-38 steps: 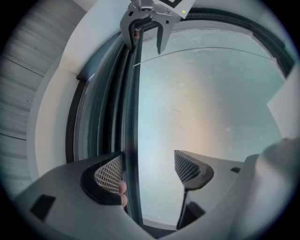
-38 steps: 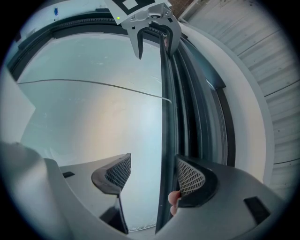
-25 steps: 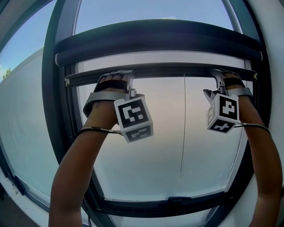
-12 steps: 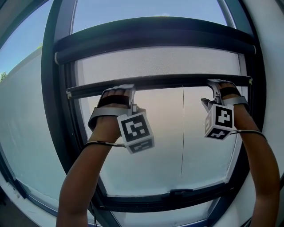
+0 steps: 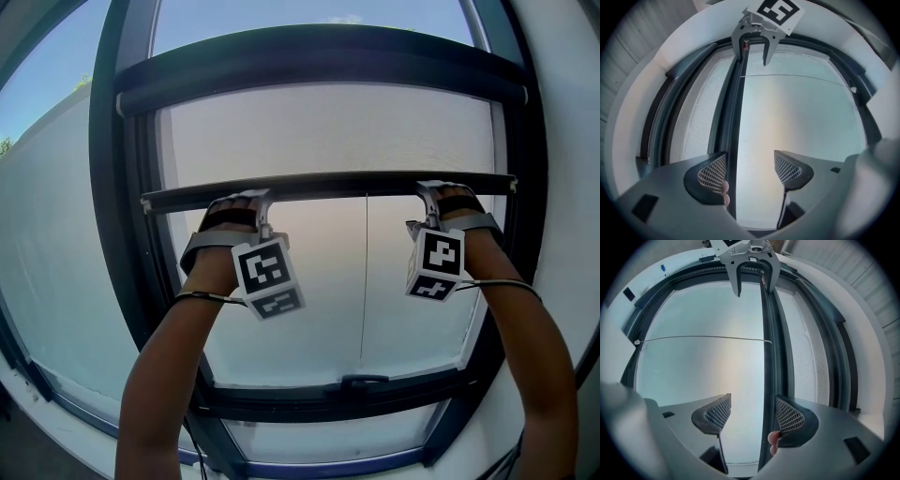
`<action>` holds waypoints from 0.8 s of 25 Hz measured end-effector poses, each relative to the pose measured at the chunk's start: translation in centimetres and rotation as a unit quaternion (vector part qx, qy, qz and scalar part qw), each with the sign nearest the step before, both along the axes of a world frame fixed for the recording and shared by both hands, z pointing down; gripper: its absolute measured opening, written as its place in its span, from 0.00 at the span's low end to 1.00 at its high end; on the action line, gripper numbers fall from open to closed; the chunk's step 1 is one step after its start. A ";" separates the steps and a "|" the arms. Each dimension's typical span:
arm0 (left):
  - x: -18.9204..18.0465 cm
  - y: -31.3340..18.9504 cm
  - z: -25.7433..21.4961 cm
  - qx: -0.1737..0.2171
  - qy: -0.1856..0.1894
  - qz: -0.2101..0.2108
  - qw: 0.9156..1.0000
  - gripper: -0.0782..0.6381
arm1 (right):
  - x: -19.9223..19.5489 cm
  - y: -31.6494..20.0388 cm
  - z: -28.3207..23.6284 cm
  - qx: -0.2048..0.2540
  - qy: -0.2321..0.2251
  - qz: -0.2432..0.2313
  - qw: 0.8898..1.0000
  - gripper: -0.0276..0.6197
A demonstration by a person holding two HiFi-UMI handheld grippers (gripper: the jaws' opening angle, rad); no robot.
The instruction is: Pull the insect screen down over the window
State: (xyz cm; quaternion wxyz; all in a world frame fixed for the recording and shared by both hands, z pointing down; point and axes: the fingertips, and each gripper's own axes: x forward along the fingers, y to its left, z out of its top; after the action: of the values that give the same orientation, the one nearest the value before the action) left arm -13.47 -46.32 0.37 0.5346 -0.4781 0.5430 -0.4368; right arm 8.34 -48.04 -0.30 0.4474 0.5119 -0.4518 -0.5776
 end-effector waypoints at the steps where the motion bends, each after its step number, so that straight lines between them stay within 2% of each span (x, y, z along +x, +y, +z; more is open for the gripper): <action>1: -0.1 -0.1 0.2 0.000 -0.005 -0.009 1.000 0.56 | -0.1 0.0 0.2 -0.003 -0.002 -0.003 1.000 0.47; 6: -0.1 -0.1 1.8 -0.014 -0.003 -0.032 0.999 0.56 | 0.1 0.0 1.9 -0.012 -0.008 -0.006 1.000 0.47; 20: 0.3 0.4 8.6 -0.077 -0.011 -0.041 0.996 0.56 | 0.3 0.7 8.6 -0.067 0.004 -0.016 0.998 0.47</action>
State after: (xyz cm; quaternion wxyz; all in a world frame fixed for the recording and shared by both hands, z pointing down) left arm -13.17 -45.87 9.01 0.4836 -0.4906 0.5210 -0.5040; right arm 8.67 -47.31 8.33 0.4731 0.4713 -0.4962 -0.5548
